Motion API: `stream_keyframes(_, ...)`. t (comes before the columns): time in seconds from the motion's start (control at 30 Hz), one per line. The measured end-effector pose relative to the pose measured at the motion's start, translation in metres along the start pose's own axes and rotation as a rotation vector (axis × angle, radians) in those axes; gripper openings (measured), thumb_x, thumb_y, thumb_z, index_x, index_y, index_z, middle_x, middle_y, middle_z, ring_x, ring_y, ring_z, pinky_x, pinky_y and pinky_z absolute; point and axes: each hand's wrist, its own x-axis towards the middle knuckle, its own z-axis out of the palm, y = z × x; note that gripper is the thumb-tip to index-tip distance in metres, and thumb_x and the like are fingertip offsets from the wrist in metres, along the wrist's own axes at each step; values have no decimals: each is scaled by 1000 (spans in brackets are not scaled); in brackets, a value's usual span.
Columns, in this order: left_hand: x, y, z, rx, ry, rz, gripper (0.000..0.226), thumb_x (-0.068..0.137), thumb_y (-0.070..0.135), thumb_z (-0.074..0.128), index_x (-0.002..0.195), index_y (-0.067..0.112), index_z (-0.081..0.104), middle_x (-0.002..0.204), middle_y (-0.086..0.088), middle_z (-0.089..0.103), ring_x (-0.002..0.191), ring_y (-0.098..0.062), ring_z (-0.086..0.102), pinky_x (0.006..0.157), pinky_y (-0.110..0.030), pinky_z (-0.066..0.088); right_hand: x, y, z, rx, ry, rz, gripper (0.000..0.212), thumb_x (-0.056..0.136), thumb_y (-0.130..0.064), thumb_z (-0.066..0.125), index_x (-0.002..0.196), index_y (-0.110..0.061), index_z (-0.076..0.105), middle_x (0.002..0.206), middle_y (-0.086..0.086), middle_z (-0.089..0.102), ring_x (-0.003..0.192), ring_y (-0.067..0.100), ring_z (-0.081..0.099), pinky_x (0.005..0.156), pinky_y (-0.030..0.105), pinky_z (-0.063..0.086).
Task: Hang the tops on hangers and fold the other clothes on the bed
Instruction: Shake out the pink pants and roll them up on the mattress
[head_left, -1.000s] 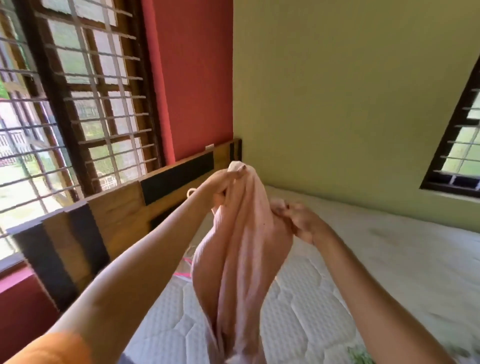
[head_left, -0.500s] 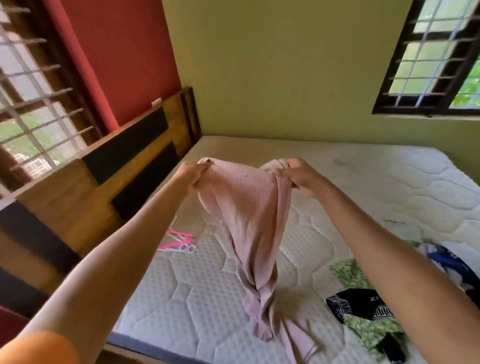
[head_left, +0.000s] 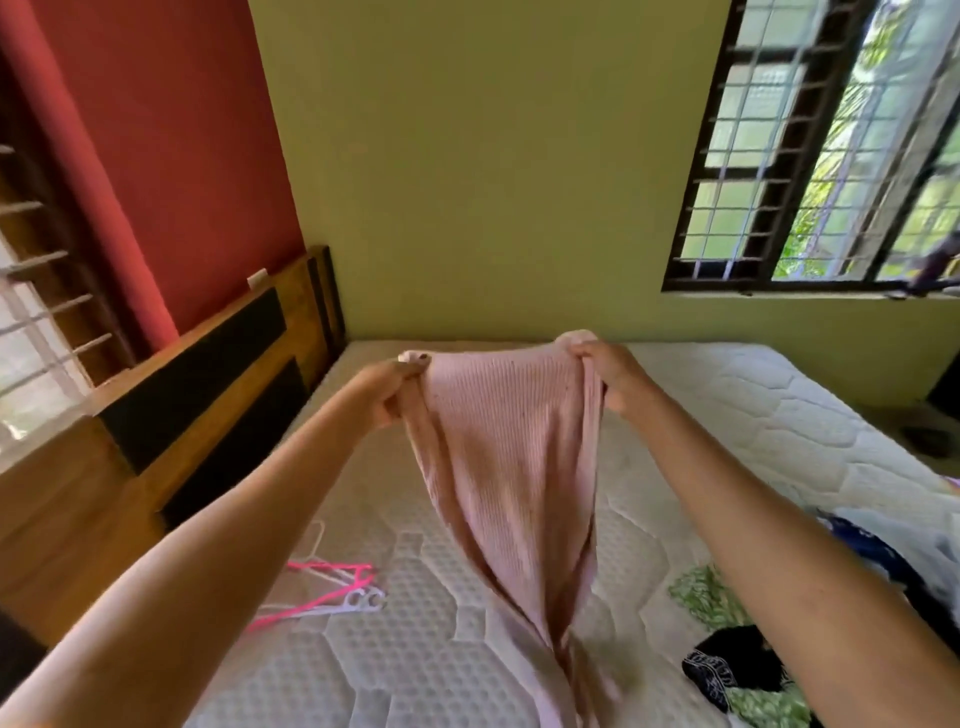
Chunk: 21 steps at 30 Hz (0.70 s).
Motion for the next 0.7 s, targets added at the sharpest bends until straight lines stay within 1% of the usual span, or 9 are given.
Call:
stream_keyframes(0.1,-15,40,-1,-213,-25,169,14,94,27,54,83,18,57,71,2,64,68,-12,58,63,-29,51,5,-26,9,27,27,-219,21,94,-11,49,113,-6,56,87,7,61,74,19,62,71,31,49)
stream_keyframes(0.23,-22,62,0,47,-357,300,17,91,16,57,106,18,49,86,-3,60,73,-20,58,69,-34,49,5,-28,30,-745,-56,-424,65,90,2,48,146,-3,15,147,16,28,136,27,30,108,32,28)
stream_keyframes(0.3,-17,61,-2,205,-275,259,33,90,7,57,116,20,42,92,-6,54,81,-22,52,74,-38,47,2,-32,26,-707,-110,-275,62,88,8,48,144,-6,27,142,18,39,125,27,44,95,37,43)
stream_keyframes(0.37,-15,61,-8,181,-34,228,15,91,6,56,104,11,50,81,-5,54,70,-16,52,65,-29,45,-3,-43,16,-521,-70,-143,38,87,9,47,123,-6,50,110,20,56,88,26,58,65,35,48)
stream_keyframes(0.4,-14,63,-14,138,24,170,4,92,6,55,89,9,54,71,-3,54,60,-11,49,58,-24,42,-5,-47,11,-447,-32,-86,25,87,10,48,108,-3,52,98,18,56,74,24,56,60,33,46)
stream_keyframes(0.43,-13,66,-20,120,43,102,16,92,7,54,77,9,53,58,0,52,48,-6,46,51,-19,39,-7,-52,7,-375,-7,-44,14,87,10,50,94,-2,50,89,15,55,67,21,53,57,32,45)
stream_keyframes(0.53,-12,72,-32,224,101,51,28,95,10,51,67,10,51,30,7,41,24,-1,32,35,-13,31,-7,-65,2,-285,-6,-12,25,88,8,51,73,-9,41,72,8,46,61,16,45,54,30,41)
stream_keyframes(0.6,-11,77,-31,406,126,93,18,94,15,55,81,4,59,50,-2,56,40,-5,47,46,-17,42,-8,-75,4,-358,-71,5,24,89,4,47,72,-12,46,70,5,44,59,14,41,54,26,36)
stream_keyframes(0.7,-8,84,-31,838,-47,225,37,88,20,64,122,9,53,116,-7,52,107,-21,50,96,-35,43,-5,-81,2,-650,-195,-6,24,88,-3,48,75,-19,61,75,-1,51,68,12,42,61,24,33)
